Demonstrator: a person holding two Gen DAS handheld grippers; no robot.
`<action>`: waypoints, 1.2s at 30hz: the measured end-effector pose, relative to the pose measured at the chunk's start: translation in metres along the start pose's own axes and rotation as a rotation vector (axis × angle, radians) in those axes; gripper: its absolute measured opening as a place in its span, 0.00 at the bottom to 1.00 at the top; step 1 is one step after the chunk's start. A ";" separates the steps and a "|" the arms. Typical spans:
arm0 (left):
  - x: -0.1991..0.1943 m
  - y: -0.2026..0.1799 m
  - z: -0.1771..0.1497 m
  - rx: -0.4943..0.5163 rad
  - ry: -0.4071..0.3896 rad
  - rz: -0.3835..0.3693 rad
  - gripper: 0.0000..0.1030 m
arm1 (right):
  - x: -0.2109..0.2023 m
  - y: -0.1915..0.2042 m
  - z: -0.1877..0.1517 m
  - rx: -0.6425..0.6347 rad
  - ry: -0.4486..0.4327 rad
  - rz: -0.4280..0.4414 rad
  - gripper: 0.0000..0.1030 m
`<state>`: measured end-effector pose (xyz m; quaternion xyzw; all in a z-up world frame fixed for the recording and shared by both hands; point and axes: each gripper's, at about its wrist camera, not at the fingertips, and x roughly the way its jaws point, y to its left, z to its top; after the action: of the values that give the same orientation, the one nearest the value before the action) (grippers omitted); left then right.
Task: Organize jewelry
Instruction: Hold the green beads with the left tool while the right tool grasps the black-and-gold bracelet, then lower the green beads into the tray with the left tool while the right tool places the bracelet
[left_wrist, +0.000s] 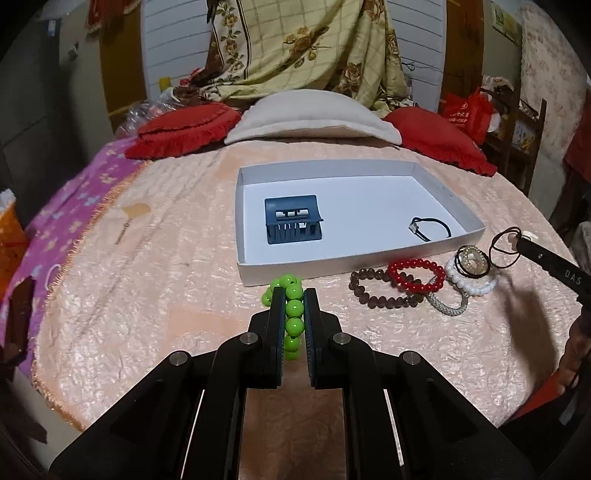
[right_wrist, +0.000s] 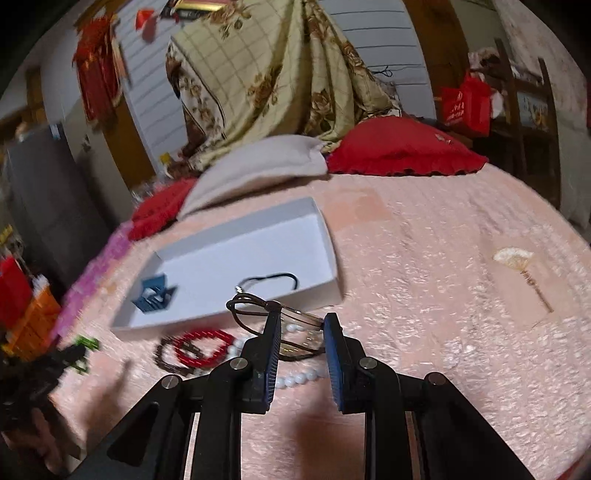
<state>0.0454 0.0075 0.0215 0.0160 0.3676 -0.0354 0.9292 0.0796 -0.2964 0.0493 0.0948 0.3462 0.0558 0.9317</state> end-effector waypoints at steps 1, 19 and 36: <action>-0.001 -0.001 0.001 0.008 -0.003 0.015 0.08 | 0.001 0.002 0.000 -0.010 0.005 0.002 0.22; 0.006 -0.006 0.005 0.026 0.031 0.050 0.08 | 0.011 0.024 0.001 -0.062 0.012 0.017 0.22; 0.011 -0.012 0.009 0.017 0.032 -0.002 0.08 | 0.008 0.023 0.002 -0.061 0.009 0.013 0.22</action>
<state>0.0588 -0.0051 0.0202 0.0241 0.3824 -0.0390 0.9229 0.0864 -0.2726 0.0508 0.0682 0.3478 0.0729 0.9322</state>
